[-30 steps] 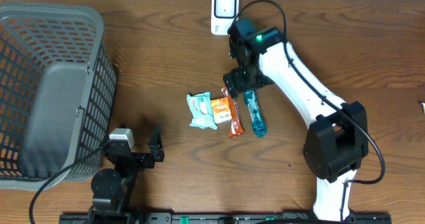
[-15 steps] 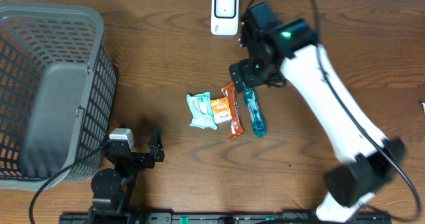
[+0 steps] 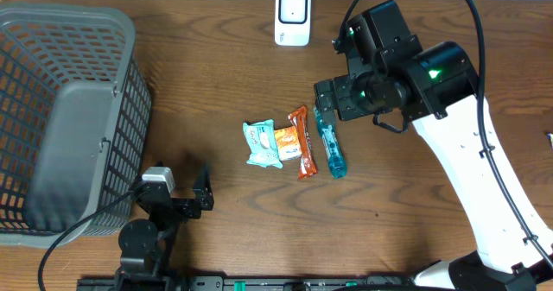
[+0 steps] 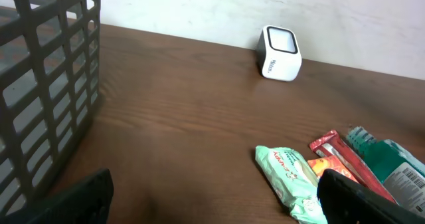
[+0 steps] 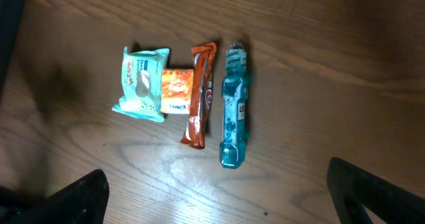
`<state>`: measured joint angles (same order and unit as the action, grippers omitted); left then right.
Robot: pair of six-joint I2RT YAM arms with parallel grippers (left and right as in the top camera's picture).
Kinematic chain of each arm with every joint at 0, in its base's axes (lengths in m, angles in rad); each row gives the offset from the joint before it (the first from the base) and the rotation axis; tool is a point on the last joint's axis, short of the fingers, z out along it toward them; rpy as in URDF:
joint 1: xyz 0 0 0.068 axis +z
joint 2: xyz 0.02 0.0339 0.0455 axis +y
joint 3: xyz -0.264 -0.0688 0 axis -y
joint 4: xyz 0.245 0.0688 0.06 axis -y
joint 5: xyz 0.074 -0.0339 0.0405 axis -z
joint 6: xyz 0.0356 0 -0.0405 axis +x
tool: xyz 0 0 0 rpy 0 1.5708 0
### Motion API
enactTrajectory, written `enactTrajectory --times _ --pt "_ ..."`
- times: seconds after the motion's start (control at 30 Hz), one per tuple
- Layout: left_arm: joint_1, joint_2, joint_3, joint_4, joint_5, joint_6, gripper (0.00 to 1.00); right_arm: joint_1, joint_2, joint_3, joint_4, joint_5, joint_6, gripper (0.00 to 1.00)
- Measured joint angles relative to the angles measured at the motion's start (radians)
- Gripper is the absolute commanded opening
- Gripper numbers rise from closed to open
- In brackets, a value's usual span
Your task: Scan the item barcode
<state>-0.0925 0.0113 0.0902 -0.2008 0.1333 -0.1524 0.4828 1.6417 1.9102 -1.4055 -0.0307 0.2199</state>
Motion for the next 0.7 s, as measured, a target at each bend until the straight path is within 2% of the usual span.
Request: enactTrajectory --times 0.33,0.7 --pt "0.0 0.0 0.0 0.0 0.0 0.0 0.98 0.0 0.0 0.0 -0.01 0.0 0.0 0.99" --pt "0.0 0.0 0.0 0.0 0.0 0.0 0.98 0.0 -0.005 0.0 -0.134 0.01 0.008 0.99"
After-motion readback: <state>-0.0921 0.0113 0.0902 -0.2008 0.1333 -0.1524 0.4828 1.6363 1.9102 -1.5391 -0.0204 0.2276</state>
